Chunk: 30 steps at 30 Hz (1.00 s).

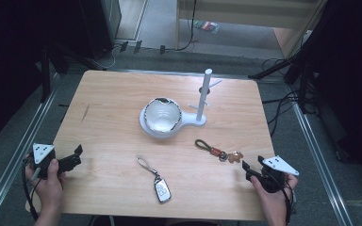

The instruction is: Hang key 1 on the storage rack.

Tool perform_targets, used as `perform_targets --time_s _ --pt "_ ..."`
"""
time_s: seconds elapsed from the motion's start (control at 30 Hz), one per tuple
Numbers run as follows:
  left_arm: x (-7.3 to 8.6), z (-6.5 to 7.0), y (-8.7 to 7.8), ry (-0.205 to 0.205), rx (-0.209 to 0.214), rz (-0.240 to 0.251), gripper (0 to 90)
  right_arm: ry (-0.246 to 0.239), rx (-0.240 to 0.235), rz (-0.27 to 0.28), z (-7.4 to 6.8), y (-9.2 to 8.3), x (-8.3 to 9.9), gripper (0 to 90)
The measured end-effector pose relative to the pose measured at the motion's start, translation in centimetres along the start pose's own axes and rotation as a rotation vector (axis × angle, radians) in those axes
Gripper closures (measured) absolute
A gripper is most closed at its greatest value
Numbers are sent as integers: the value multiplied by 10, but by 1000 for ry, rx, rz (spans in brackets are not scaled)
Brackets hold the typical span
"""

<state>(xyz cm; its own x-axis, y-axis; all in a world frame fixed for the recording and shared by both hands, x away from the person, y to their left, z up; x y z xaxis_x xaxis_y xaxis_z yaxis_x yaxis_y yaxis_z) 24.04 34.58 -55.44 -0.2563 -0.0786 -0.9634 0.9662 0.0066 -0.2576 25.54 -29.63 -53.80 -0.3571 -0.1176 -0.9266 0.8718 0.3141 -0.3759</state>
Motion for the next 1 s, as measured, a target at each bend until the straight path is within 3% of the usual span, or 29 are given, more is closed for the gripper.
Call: perform_targets --time_s 0.17,0.33,0.73,1.0 --pt "0 0 0 1 0 -1 1 -89 -63 -29 -10 6 -9 373" --pt "0 0 0 2 1 0 1 -133 -104 -54 -16 11 -22 385" --pt "0 0 1 2 5 -2 1 -159 -211 -171 -18 21 -49 425" --pt "0 0 1 4 6 -6 1 -200 -243 -245 -18 32 -58 429"
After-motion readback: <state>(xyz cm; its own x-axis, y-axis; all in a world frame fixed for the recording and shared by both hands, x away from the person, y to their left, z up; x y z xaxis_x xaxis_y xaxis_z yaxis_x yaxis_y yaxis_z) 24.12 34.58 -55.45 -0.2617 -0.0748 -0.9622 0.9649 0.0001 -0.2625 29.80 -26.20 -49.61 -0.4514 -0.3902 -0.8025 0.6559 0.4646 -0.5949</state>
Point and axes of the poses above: each handheld gripper's, and its own axes: y roughly forward along the jaws, x roughly out of its underside, z roughly to its right, the point moved 1 cm from there along y, roughly forward along the jaws, and after that the axes turned 11 degrees about z, right-handed, at the moved point
